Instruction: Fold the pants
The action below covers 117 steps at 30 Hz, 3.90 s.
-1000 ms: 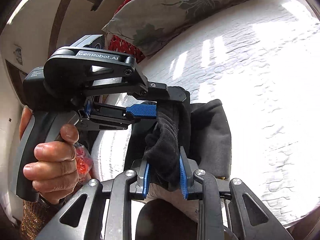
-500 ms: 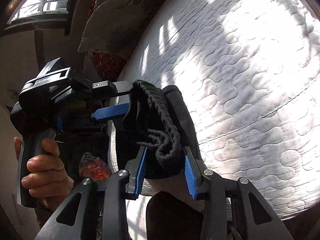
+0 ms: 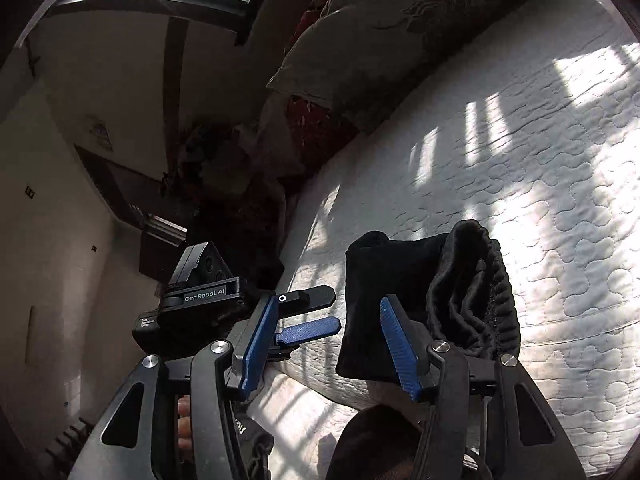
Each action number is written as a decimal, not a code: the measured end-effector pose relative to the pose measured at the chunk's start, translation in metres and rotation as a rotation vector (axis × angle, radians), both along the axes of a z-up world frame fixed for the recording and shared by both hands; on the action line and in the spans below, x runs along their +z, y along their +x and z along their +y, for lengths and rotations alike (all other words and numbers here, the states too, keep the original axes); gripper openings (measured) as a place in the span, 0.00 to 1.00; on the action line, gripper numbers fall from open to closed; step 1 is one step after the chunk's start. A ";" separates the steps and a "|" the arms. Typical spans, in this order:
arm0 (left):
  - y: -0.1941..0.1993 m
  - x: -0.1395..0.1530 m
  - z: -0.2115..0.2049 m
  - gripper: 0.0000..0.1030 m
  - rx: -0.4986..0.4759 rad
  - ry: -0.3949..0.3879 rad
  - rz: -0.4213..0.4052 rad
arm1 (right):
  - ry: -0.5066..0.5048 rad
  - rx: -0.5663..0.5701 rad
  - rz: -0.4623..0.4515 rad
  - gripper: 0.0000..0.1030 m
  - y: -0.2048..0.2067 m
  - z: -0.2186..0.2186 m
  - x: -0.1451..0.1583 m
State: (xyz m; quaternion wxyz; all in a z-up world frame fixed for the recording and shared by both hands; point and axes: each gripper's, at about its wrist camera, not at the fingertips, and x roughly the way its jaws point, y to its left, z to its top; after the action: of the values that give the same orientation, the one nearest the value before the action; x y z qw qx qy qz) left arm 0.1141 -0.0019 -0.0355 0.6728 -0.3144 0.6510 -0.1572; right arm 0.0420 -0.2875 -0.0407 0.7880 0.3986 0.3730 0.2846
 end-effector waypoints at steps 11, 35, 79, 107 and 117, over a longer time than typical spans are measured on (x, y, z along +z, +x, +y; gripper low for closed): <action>0.010 -0.045 0.004 0.48 0.025 0.038 0.028 | -0.004 -0.126 0.232 0.27 0.013 -0.033 -0.085; -0.014 -0.017 -0.033 0.63 -0.140 -0.173 -0.018 | -0.043 -0.130 0.200 0.63 0.037 -0.061 -0.048; 0.017 -0.062 0.016 0.69 -0.256 0.077 -0.071 | -0.171 -0.020 0.280 0.75 0.044 -0.011 -0.089; -0.028 -0.046 -0.015 0.37 -0.271 0.151 -0.266 | -0.119 -0.016 0.338 0.37 0.030 -0.008 -0.104; -0.042 -0.028 -0.010 0.32 -0.233 0.114 -0.254 | -0.070 -0.021 0.319 0.37 0.014 -0.012 -0.087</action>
State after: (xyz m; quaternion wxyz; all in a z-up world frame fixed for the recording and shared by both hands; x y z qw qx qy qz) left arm 0.0724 -0.0123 -0.0635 0.7438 -0.1757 0.6005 -0.2352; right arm 0.0555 -0.2995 -0.1281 0.7350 0.4151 0.4990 0.1962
